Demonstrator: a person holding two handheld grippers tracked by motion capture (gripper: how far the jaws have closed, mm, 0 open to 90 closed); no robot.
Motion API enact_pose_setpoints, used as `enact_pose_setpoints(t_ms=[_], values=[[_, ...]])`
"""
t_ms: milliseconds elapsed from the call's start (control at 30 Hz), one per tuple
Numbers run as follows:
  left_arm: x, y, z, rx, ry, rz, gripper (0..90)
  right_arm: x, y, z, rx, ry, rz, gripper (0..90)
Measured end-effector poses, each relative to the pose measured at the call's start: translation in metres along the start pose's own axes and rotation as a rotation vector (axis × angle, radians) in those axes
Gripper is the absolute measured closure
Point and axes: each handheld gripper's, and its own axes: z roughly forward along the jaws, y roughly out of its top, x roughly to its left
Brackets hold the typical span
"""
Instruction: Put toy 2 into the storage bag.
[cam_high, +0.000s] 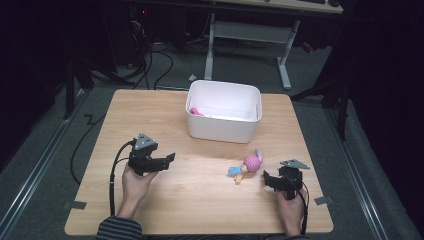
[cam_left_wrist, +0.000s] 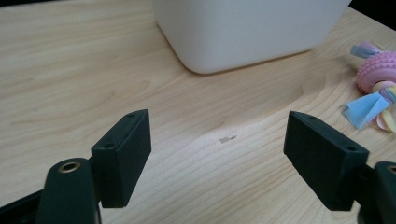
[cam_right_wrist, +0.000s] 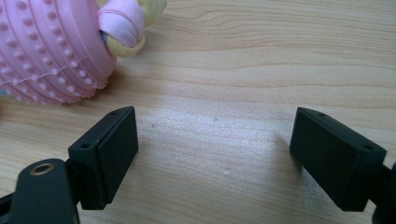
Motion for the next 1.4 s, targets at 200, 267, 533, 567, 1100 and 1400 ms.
enact_pose_setpoints(t_ms=[200, 267, 533, 567, 1100, 1400], values=[[-0.001, -0.013, 0.013, 0.013, 0.008, -0.012, 24.4, 0.000, 0.000, 0.000, 0.001, -0.001, 0.001, 15.0], [0.000, -0.017, 0.018, 0.017, 0.018, -0.014, 25.1, 0.001, 0.000, 0.000, 0.002, -0.001, 0.004, 15.0], [0.000, -0.021, 0.033, 0.067, 0.051, 0.001, 25.1, 0.001, 0.000, 0.000, 0.002, -0.001, 0.005, 15.0], [0.000, -0.021, 0.035, 0.071, 0.053, 0.006, 25.2, 0.001, 0.000, 0.000, 0.002, -0.001, 0.006, 15.0], [-0.001, -0.030, 0.058, 0.148, 0.113, 0.070, 24.0, 0.002, 0.000, 0.000, 0.001, 0.007, -0.006, 14.5], [0.001, -0.037, 0.068, 0.133, 0.120, 0.063, 17.5, 0.000, 0.000, -0.001, 0.016, 0.028, -0.022, 14.3]])
